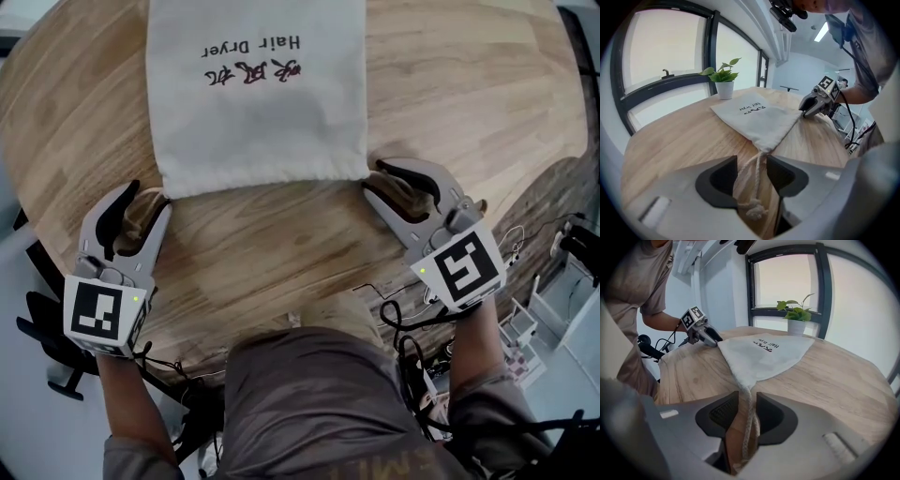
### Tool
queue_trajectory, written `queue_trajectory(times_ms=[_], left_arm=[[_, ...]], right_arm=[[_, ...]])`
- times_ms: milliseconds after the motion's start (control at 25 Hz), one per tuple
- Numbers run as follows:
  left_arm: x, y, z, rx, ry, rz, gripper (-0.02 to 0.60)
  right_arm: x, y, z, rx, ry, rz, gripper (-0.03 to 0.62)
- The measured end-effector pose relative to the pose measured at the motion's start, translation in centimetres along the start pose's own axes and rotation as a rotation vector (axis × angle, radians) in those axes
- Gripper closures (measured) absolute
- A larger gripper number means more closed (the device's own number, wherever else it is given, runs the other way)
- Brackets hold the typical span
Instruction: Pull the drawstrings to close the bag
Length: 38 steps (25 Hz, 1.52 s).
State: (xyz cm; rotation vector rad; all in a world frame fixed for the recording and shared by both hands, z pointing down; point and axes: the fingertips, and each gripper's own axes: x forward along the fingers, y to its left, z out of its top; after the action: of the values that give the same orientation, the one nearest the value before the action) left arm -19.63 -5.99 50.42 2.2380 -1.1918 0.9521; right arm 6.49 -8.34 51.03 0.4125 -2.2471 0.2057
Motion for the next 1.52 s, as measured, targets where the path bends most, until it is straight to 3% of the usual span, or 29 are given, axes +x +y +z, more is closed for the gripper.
queue_trajectory(times_ms=[160, 280, 360, 720, 880, 1040, 1320, 1520], left_arm=[[0.2, -0.5, 0.1, 0.051, 0.028, -0.025, 0.417], [0.2, -0.6, -0.5, 0.089, 0.060, -0.021, 0.499], [0.3, -0.5, -0.9, 0.108, 0.095, -0.004, 0.565], [0.2, -0.3, -1.2, 0.162, 0.136, 0.022, 0.568], [0.3, -0.7, -1.2, 0.149, 0.128, 0.021, 0.569], [-0.4, 0.4, -1.5, 0.161, 0.167, 0.076, 0.572], [-1.9, 3.2, -2.0, 0.016, 0.163, 0.132, 0.574], [-2.9, 5.1, -2.8, 0.017, 0.161, 0.129, 0.574]], right_arm=[[0.0, 0.3, -0.1, -0.037, 0.025, 0.011, 0.467], [-0.1, 0.4, -0.3, -0.031, 0.034, 0.004, 0.487], [-0.2, 0.2, -0.5, -0.036, 0.053, -0.011, 0.548], [0.4, 0.2, -0.5, -0.019, 0.125, -0.056, 0.549], [0.1, 0.2, -0.7, -0.031, 0.161, -0.055, 0.553], [-0.5, -0.3, -1.2, -0.031, 0.166, -0.064, 0.557], [-2.0, -1.3, -2.5, -0.018, 0.190, -0.058, 0.559], [-2.4, -1.2, -2.4, -0.027, 0.213, -0.046, 0.557]])
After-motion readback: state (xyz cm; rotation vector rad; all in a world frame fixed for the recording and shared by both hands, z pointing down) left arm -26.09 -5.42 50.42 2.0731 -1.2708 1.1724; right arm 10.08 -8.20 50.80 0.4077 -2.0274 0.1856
